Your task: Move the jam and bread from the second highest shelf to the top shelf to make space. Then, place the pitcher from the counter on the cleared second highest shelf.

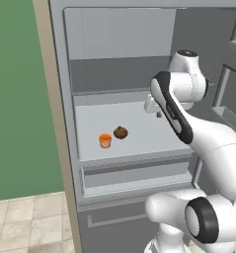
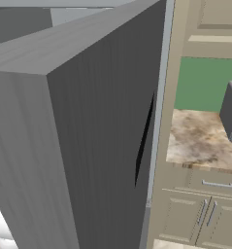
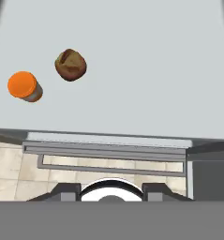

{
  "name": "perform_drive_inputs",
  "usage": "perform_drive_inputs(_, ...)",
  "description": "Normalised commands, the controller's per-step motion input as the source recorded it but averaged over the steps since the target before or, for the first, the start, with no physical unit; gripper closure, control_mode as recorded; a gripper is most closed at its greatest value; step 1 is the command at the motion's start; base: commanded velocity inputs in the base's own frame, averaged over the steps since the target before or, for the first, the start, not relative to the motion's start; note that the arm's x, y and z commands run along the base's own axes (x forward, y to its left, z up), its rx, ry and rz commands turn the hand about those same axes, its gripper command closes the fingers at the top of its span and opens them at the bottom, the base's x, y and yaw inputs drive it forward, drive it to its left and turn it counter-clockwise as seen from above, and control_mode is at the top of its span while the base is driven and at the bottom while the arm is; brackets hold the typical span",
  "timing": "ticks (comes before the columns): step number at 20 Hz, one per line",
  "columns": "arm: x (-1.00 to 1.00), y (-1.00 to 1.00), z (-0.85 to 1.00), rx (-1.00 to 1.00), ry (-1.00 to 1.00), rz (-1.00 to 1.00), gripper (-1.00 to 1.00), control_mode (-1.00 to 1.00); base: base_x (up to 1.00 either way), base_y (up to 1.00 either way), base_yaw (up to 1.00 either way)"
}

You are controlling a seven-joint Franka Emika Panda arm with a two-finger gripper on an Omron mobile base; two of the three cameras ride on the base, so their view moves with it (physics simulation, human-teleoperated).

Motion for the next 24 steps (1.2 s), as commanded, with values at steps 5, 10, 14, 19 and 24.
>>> perform_drive_inputs(5,-0.08,0.21,-0.31,0.00,-0.15,0.00,-1.00,-1.00,0.00,0.00,0.00)
perform_drive_inputs(10,-0.08,0.55,-0.27,0.00,-0.33,0.00,-1.00,-1.00,0.00,0.00,0.00)
perform_drive_inputs(14,0.00,0.69,-0.29,0.01,-0.26,0.00,-1.00,-1.00,0.00,0.00,0.00)
perform_drive_inputs(19,0.00,0.64,-0.33,0.05,-0.05,0.00,-1.00,-1.00,0.00,0.00,0.00)
perform_drive_inputs(24,0.00,0.61,-0.33,0.05,0.01,0.01,-1.00,-1.00,0.00,0.00,0.00)
